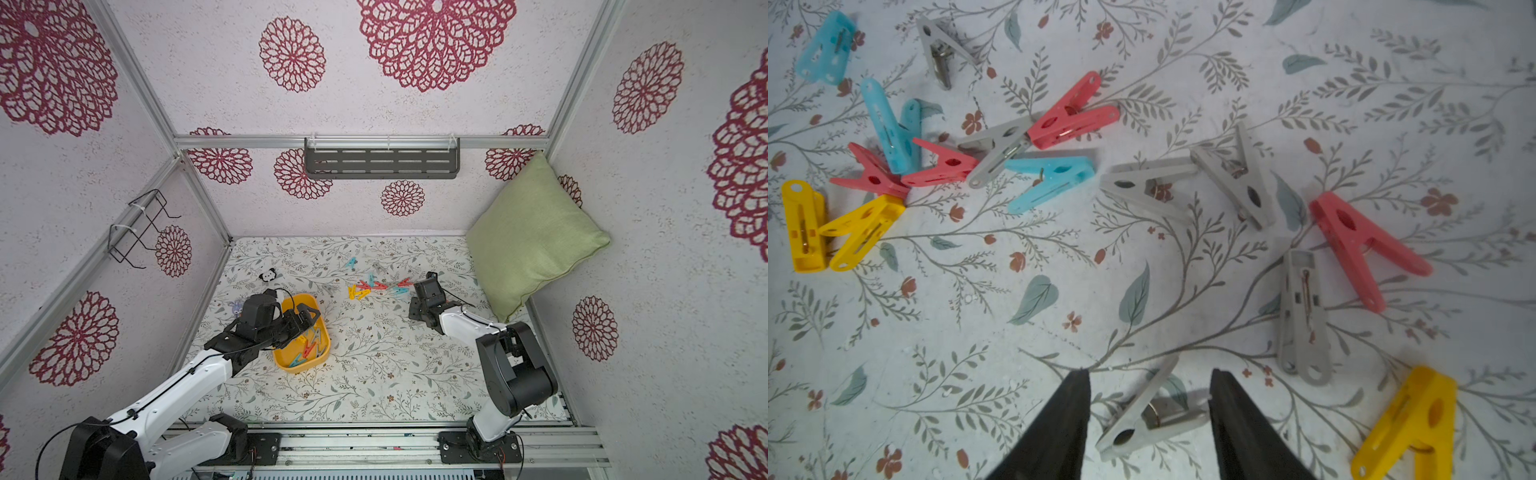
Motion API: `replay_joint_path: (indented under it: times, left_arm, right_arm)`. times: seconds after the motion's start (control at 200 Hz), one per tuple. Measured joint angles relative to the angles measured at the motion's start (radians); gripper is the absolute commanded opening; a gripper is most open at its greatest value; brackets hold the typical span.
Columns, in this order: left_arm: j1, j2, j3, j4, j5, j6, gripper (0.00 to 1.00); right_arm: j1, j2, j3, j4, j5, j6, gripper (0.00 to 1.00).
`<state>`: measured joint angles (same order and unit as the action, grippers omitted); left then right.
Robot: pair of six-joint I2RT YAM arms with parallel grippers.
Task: Put the clothespins into the storage box
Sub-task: Pick up the clothespin from the center of the board.
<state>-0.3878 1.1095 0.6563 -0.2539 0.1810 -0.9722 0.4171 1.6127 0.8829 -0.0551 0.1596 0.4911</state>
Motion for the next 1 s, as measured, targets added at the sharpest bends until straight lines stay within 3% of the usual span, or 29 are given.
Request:
replay_joint_path:
  times: [0.53,1.001]
  left_arm:
    - [-0.014,0.010,0.000,0.030,-0.016,-0.002,0.97]
    - [-0.014,0.008,-0.001,0.032,-0.021,-0.006,0.97]
  right_arm:
    - [-0.016,0.115,0.003,0.063,-0.033,0.008,0.47]
    - [-0.015,0.147,0.018,0.097,-0.098,0.035,0.19]
